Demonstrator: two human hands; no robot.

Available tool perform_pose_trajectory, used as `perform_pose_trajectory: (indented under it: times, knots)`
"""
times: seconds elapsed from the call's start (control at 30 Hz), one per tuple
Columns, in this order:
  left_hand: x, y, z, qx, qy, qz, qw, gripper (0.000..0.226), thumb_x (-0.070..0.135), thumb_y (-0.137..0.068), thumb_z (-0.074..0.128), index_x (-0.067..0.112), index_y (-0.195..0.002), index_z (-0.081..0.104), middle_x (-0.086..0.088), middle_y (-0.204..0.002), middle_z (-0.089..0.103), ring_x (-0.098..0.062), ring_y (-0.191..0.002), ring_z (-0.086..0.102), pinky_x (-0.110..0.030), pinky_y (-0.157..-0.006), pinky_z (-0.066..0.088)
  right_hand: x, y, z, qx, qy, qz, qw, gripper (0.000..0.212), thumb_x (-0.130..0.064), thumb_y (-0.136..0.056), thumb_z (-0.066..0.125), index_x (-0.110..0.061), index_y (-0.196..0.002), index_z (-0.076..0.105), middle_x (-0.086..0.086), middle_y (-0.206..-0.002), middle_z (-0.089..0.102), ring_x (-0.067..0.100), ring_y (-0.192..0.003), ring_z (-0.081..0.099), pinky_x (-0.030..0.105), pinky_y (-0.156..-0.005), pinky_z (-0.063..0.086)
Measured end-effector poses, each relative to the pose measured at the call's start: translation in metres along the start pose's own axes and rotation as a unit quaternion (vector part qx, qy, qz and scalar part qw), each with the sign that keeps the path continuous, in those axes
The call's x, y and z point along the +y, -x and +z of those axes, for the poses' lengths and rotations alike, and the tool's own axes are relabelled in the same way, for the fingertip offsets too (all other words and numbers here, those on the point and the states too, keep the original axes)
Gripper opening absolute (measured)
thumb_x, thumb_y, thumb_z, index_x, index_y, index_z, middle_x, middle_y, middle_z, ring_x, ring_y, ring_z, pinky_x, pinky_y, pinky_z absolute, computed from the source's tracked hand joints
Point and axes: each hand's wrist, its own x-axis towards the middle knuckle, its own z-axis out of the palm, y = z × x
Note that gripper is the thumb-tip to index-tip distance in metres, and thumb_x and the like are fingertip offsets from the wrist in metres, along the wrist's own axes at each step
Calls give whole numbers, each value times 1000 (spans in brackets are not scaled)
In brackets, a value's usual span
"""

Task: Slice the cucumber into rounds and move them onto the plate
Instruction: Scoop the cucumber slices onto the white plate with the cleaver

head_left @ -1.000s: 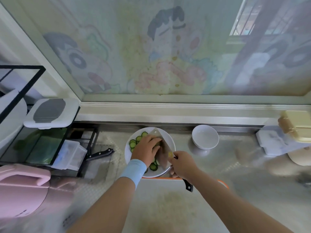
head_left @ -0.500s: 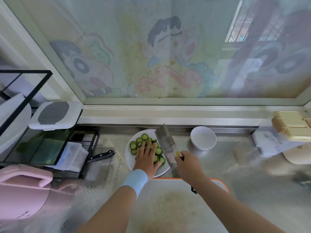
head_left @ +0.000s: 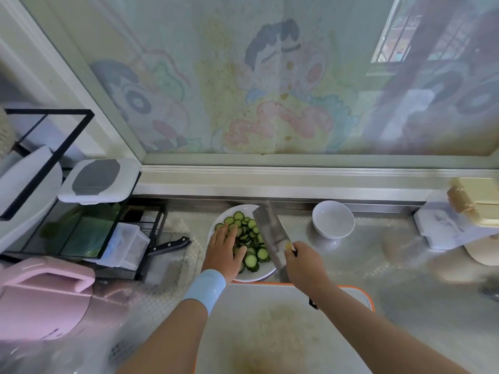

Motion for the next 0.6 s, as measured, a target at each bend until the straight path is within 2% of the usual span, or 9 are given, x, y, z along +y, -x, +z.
perform_pose_trajectory:
  times: [0.13, 0.3, 0.37, 0.43, 0.53, 0.6]
  knots:
    - [12, 27, -9, 67, 30, 43, 996, 53, 35, -98, 44, 24, -149, 31, 3, -158, 21, -19, -145, 14, -36, -118, 18, 3, 31, -6, 40, -32, 19, 999, 26, -23, -98, 44, -14, -73, 46, 2, -68, 52, 17, -59, 45, 29, -50, 32]
    - [12, 77, 10, 86, 33, 101, 991, 40, 20, -91, 53, 16, -131, 52, -2, -137, 47, -23, -126, 40, -41, -104, 40, 42, 76, -2, 91, -28, 54, 994, 25, -21, -96, 44, -14, -72, 45, 1, -64, 49, 22, -59, 44, 32, -52, 32]
    - [7, 105, 23, 72, 10, 99, 992, 41, 21, -91, 51, 16, -132, 50, -2, -136, 47, -24, -126, 41, -36, -106, 36, 65, 97, 0, 114, -26, 73, 990, 26, -25, -99, 43, -16, -76, 50, 1, -66, 54, 25, -63, 51, 34, -57, 36]
    - [-5, 129, 38, 38, -3, 85, 996, 47, 26, -95, 48, 16, -141, 42, -3, -146, 40, -24, -135, 33, -33, -112, 26, 88, 116, 3, 132, -31, 103, 985, 28, -31, -102, 39, -17, -83, 54, 1, -70, 57, 25, -66, 54, 34, -57, 37]
    - [-25, 156, 55, -2, -45, 63, 997, 64, 43, -93, 25, 16, -150, 28, -4, -158, 22, -25, -145, 18, -33, -119, 10, 124, 141, 10, 145, -23, 150, 978, 30, -35, -103, 36, -17, -89, 55, 3, -79, 60, 28, -74, 56, 35, -62, 41]
    - [-37, 170, 68, -9, -56, 53, 997, 75, 49, -87, 16, 11, -151, 27, -8, -159, 20, -27, -146, 14, -35, -118, 4, 144, 158, 18, 143, -17, 182, 973, 29, -35, -103, 36, -19, -91, 56, 6, -85, 63, 31, -80, 58, 36, -68, 44]
